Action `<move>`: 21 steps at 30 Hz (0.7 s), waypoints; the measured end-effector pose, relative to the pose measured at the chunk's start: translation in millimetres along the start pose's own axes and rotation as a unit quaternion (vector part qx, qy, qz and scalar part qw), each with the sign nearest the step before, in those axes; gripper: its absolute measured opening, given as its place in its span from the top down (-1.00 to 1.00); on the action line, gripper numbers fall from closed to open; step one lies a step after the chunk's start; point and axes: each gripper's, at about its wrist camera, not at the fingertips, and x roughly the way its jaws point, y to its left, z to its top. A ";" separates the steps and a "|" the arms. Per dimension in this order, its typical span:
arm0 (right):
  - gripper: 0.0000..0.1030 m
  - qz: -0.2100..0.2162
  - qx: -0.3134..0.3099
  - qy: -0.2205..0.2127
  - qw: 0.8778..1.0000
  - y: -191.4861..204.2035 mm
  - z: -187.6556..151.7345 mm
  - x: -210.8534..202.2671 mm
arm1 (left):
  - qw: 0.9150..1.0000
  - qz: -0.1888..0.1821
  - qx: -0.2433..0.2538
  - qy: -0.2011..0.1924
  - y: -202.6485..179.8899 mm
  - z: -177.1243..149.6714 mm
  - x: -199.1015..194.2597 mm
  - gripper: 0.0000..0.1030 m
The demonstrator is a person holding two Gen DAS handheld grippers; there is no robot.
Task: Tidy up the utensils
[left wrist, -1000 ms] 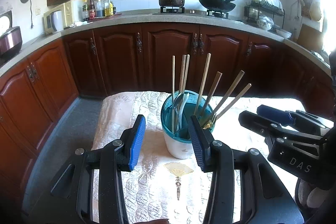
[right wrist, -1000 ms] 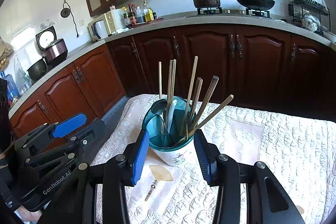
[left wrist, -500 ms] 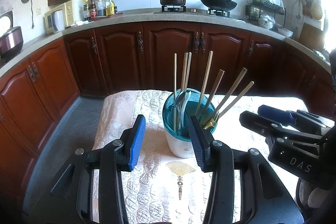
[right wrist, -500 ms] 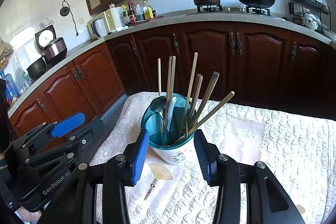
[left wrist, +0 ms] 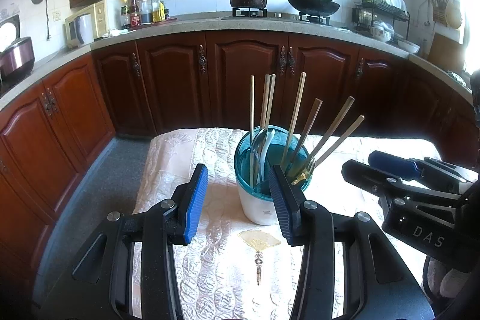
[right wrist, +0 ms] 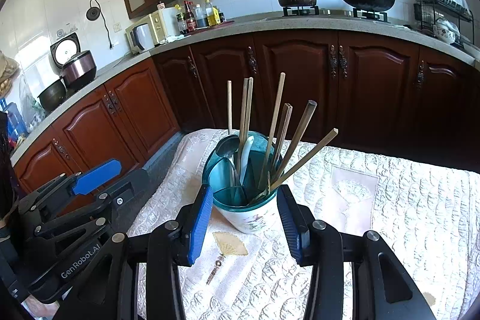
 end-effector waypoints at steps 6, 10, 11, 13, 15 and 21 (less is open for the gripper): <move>0.17 -0.001 -0.002 0.005 1.000 0.8 -2.6 2.3 | 1.000 0.002 0.000 0.001 -0.3 -0.6 0.1 0.19; 0.17 -0.001 -0.004 0.006 1.000 2.3 -2.1 3.5 | 1.000 0.002 -0.001 0.001 -0.3 -0.7 0.2 0.19; 0.17 -0.001 -0.004 0.006 1.000 2.3 -1.9 3.6 | 1.000 0.003 0.000 0.000 -0.3 -0.7 0.2 0.19; 0.17 -0.001 -0.004 0.005 1.000 2.8 -1.7 3.6 | 1.000 0.003 -0.001 0.001 0.0 -0.8 0.6 0.19; 0.17 -0.001 -0.004 0.006 1.000 2.8 -1.7 3.7 | 1.000 0.003 -0.002 0.001 0.7 -1.4 0.8 0.19; 0.17 -0.001 -0.004 0.008 1.000 3.6 -2.8 4.5 | 1.000 0.004 -0.002 0.002 0.2 -2.2 1.3 0.19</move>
